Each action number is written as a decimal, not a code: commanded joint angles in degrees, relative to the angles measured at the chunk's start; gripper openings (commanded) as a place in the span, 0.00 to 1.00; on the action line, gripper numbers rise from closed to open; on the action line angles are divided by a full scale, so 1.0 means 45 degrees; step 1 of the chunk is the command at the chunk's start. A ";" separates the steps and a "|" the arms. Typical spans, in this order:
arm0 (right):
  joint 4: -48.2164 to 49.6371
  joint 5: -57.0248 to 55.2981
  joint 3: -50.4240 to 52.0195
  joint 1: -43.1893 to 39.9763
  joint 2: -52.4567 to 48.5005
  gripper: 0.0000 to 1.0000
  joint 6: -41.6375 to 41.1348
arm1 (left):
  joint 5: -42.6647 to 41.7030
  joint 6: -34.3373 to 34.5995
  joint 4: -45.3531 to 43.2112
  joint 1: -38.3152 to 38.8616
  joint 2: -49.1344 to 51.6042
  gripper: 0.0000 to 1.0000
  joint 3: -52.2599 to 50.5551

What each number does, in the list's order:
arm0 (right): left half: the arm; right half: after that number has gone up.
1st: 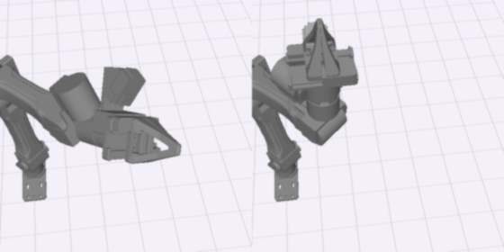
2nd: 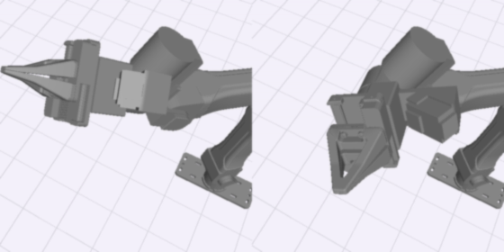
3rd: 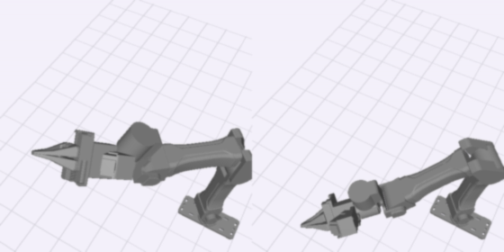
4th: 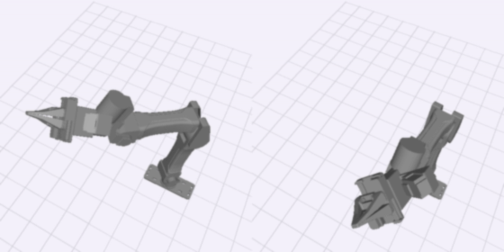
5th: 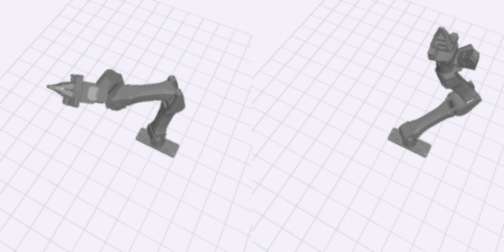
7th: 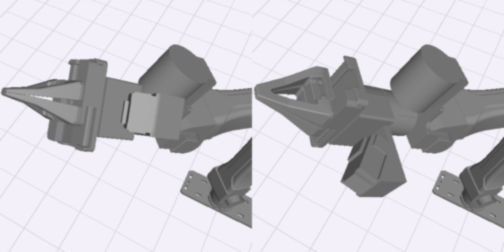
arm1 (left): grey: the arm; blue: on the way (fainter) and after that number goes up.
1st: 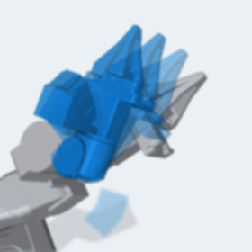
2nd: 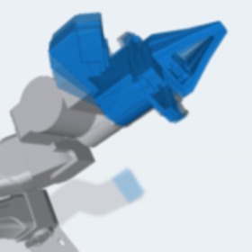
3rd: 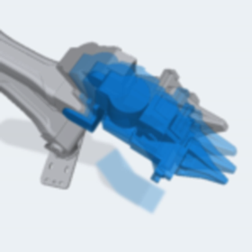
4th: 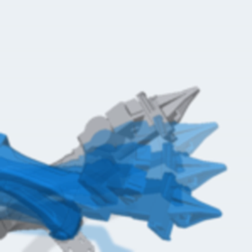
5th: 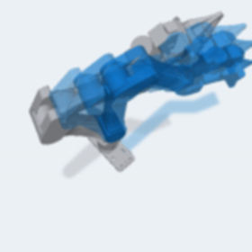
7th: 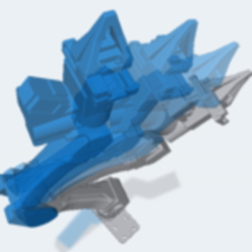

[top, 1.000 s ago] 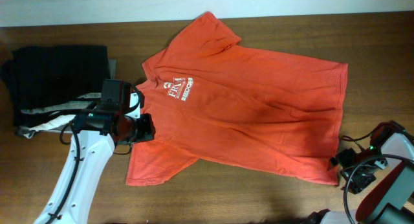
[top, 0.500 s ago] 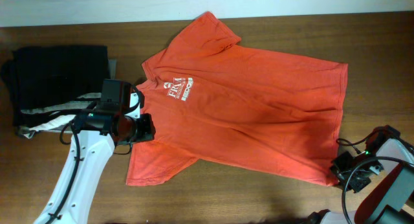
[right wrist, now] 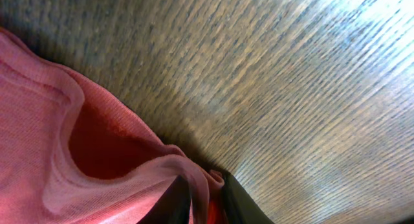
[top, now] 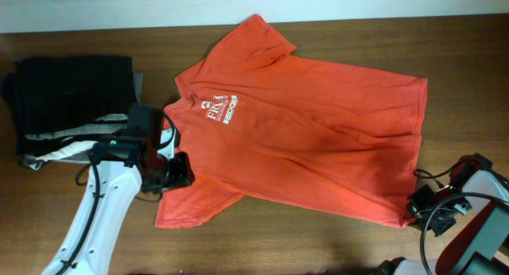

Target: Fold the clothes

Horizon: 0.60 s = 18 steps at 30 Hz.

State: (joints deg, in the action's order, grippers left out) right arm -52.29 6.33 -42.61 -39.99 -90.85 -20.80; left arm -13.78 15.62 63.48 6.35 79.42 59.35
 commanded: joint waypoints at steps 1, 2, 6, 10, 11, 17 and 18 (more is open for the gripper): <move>0.0393 -0.0559 0.0301 -0.0024 -0.0131 0.20 0.0000 | -0.0427 0.1234 0.0083 0.0209 0.0112 0.43 -0.0937; 0.0393 -0.0559 0.0301 -0.0024 -0.0131 0.20 0.0000 | -0.0423 0.1545 0.0063 0.0316 0.0112 0.43 -0.1263; 0.0393 -0.0559 0.0301 -0.0024 -0.0131 0.20 0.0000 | 0.0053 0.2365 -0.0296 0.0646 0.0112 0.43 -0.2380; 0.0398 -0.0559 0.0301 -0.0024 -0.0131 0.21 0.0000 | 0.0389 0.3857 -0.0787 0.0651 0.0112 0.43 -0.3094; 0.0398 -0.0554 0.0301 -0.0024 -0.0131 0.20 0.0000 | 0.0389 0.4294 -0.0826 0.0651 0.0112 0.43 -0.3235; 0.0447 -0.0554 0.0301 -0.0024 -0.0131 0.21 0.0000 | 0.0335 0.5999 -0.1574 0.0651 0.0112 0.43 -0.4085; 0.0452 -0.0554 0.0301 -0.0024 -0.0131 0.21 0.0000 | 0.0316 0.6319 -0.1753 0.0675 0.0112 0.43 -0.4255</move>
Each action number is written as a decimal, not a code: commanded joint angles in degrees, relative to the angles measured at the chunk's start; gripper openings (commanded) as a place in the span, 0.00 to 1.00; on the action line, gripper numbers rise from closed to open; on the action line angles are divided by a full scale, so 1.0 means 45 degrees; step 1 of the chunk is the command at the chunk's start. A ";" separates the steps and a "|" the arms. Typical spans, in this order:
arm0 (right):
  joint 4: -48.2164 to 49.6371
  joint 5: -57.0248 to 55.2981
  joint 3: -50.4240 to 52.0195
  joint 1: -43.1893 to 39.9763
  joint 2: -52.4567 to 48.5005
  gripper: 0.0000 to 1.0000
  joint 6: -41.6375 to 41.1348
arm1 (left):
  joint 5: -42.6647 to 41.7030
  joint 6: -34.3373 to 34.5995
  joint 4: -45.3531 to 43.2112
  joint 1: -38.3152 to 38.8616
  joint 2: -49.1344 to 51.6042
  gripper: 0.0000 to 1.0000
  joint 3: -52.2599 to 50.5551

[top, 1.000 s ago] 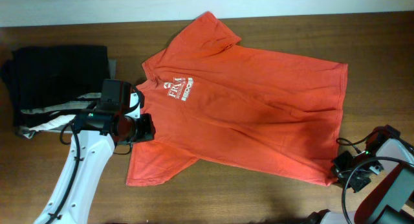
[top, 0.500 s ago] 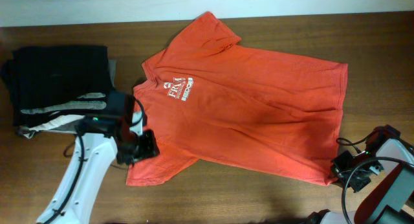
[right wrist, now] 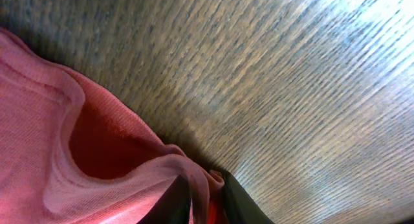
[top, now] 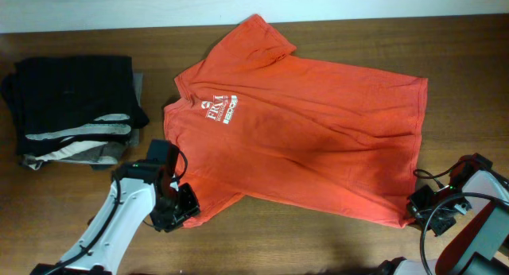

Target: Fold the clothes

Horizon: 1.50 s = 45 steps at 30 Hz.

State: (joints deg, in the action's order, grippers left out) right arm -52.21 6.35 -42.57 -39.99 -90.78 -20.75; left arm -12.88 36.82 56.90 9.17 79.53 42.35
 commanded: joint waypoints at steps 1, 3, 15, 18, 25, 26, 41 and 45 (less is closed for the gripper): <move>0.0432 -0.0559 0.0291 -0.0024 -0.0146 0.21 -0.0010 | 0.0029 0.1904 -0.0534 0.0063 0.0087 0.43 -0.0675; 0.0437 -0.0559 0.0291 -0.0024 -0.0146 0.21 -0.0010 | 0.0010 0.2346 -0.0865 0.0097 0.0087 0.43 -0.0957; 0.0481 -0.0554 0.0291 -0.0024 -0.0146 0.21 -0.0010 | 0.0053 0.3274 -0.1889 0.0121 0.0087 0.52 -0.1311; 0.0476 -0.0559 0.0291 -0.0024 -0.0146 0.21 -0.0010 | 0.0384 0.3385 -0.1894 0.0117 0.0087 0.55 -0.1355; 0.0505 -0.0554 0.0291 -0.0024 -0.0146 0.21 -0.0010 | 0.1826 0.1938 -0.1875 -0.0670 -0.0078 0.55 -0.0772; 0.0520 -0.0554 0.0291 -0.0024 -0.0146 0.21 -0.0010 | 0.1831 0.1005 -0.1841 -0.0797 -0.0097 0.54 -0.0554; 0.0583 -0.0554 0.0291 -0.0024 -0.0146 0.21 -0.0010 | 0.2812 -0.2263 -0.0199 -0.1919 -0.0087 0.54 0.0180; 0.0631 -0.0554 0.0291 -0.0024 -0.0146 0.22 -0.0010 | 0.2846 -0.2958 -0.0408 -0.2229 -0.0058 0.54 0.0180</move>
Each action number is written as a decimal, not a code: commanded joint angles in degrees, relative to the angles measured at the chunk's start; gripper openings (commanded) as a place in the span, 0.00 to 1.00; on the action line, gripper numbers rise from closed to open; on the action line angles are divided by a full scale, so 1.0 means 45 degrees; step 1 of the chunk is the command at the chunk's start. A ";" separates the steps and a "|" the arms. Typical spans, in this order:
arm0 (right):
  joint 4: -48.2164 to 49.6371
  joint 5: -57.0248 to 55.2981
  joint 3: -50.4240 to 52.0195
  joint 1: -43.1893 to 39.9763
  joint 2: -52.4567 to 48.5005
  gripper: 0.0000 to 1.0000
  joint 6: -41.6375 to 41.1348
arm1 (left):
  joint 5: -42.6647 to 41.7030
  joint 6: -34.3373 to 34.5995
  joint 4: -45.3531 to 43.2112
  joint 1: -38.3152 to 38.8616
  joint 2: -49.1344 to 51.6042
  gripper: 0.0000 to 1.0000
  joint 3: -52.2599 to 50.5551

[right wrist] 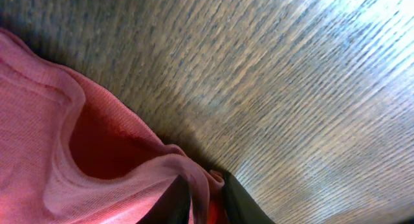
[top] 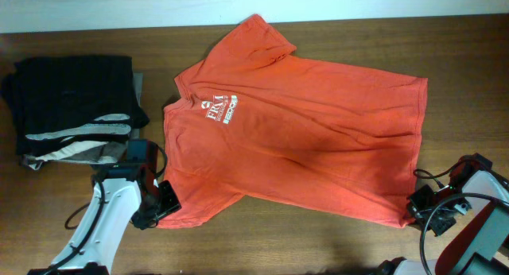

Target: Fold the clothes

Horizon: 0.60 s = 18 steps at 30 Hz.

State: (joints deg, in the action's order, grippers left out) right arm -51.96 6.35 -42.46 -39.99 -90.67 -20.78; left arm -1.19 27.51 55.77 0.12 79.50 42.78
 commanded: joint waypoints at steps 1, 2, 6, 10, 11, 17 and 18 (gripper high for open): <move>0.0617 -0.0554 0.0267 -0.0024 -0.0170 0.22 -0.0005 | 0.0248 -0.1107 -0.0233 -0.0277 0.0005 0.54 0.0078; 0.0617 -0.0554 0.0267 -0.0024 -0.0170 0.21 -0.0005 | 0.0238 -0.1137 -0.0248 -0.0321 0.0078 0.54 0.0063; 0.0651 -0.0549 0.0267 -0.0024 -0.0170 0.22 -0.0005 | 0.0277 -0.1146 -0.0743 -0.0325 0.0578 0.54 -0.0126; 0.0651 -0.0554 0.0267 -0.0024 -0.0170 0.22 -0.0005 | 0.0277 -0.1146 -0.1316 -0.0325 0.1302 0.54 -0.0301; 0.0646 -0.0554 0.0267 -0.0024 -0.0170 0.21 -0.0005 | 0.0291 -0.1151 -0.1375 -0.0325 0.1467 0.54 -0.0301; 0.0641 -0.0554 0.0267 -0.0024 -0.0170 0.21 -0.0005 | 0.0573 -0.1190 -0.1297 -0.0325 0.1855 0.49 -0.0316; 0.0641 -0.0554 0.0267 -0.0024 -0.0170 0.21 -0.0005 | 0.0607 -0.1190 -0.1253 -0.0325 0.1855 0.46 -0.0316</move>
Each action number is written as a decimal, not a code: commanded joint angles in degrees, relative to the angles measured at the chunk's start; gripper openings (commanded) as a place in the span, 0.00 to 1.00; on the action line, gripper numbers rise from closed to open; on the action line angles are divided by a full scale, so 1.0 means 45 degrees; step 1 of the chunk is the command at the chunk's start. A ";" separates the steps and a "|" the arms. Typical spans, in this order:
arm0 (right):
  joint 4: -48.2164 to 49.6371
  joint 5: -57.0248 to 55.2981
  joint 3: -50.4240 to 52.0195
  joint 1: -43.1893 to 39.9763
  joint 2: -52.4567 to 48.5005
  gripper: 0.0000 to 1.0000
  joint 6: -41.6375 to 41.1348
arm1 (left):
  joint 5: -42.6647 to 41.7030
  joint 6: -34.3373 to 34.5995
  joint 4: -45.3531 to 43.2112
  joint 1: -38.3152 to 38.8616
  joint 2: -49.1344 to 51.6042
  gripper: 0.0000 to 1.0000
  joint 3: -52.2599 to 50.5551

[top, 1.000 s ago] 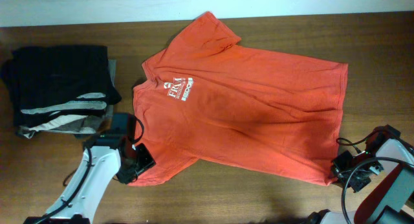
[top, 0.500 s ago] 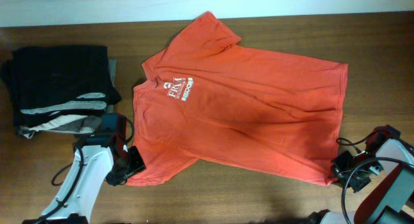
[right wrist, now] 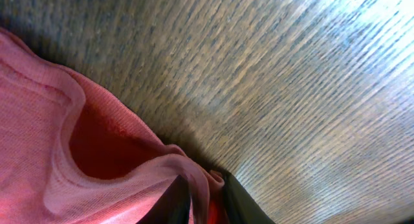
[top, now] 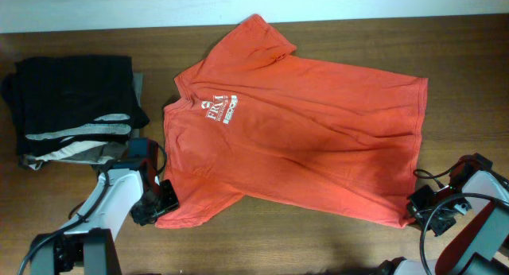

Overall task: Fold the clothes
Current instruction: 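Grasp the T-shirt's lower-left hem with the left gripper and lift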

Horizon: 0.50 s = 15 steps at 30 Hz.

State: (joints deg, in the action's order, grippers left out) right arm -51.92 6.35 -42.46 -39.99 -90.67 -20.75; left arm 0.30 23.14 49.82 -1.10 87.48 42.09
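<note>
The orange T-shirt (top: 302, 132) lies spread flat on the wooden table (top: 334, 243), its white print towards the left. My left gripper (top: 157, 203) sits low at the outer edge of the near left sleeve; the overhead view does not show how its jaws stand. At the shirt's near right hem corner, my right gripper (top: 415, 205) is shut on the cloth. In the right wrist view the pink-orange hem (right wrist: 65, 140) is bunched and pinched between the dark fingers (right wrist: 240, 203) of that gripper (right wrist: 208, 188), just above the table.
A stack of folded dark clothes (top: 71, 100) with a pale garment in it stands at the left edge, just behind my left arm. The table's back edge meets a white wall (top: 119, 9). Bare wood shows in the right wrist view (right wrist: 291, 88).
My left gripper stays at the sleeve's outer edge, and the left arm behind it now stands steeper, with its base in view. The right gripper and the shirt have not moved.
My left gripper was first over the shirt's left side below the collar. Then it was nearer me, on the near left sleeve. After that it stood at that sleeve's outer edge, where it is now. The right gripper stayed shut on the hem corner throughout.
</note>
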 commanded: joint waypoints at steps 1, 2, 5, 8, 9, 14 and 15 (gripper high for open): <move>0.0631 -0.0554 0.0267 -0.0024 -0.0170 0.21 -0.0010 | 0.0277 -0.0219 0.0073 -0.0053 0.0083 0.45 -0.0160; 0.0631 -0.0554 0.0267 -0.0024 -0.0170 0.21 -0.0010 | 0.0277 -0.0219 0.0068 -0.0053 0.0083 0.45 -0.0165; 0.0597 -0.0554 0.0267 -0.0024 -0.0170 0.21 -0.0010 | 0.0267 -0.0214 0.0010 -0.0053 0.0083 0.42 -0.0165; 0.0597 -0.0554 0.0267 -0.0024 -0.0170 0.21 -0.0005 | 0.0214 -0.0209 -0.0155 -0.0053 0.0083 0.36 -0.0185; 0.0602 -0.0554 0.0267 -0.0024 -0.0170 0.21 -0.0005 | 0.0180 -0.0209 -0.0238 -0.0053 0.0083 0.36 -0.0219; 0.0597 -0.0559 0.0267 -0.0024 -0.0170 0.22 -0.0005 | 0.0262 -0.0214 -0.0758 -0.0053 0.0083 0.42 -0.0661; 0.0602 -0.0559 0.0267 -0.0024 -0.0170 0.22 -0.0005 | 0.0277 -0.0219 -0.0845 -0.0053 0.0083 0.42 -0.0729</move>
State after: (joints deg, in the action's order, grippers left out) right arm -51.92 6.35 -42.46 -39.99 -90.67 -20.78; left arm 0.69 22.68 46.89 -1.10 87.42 40.77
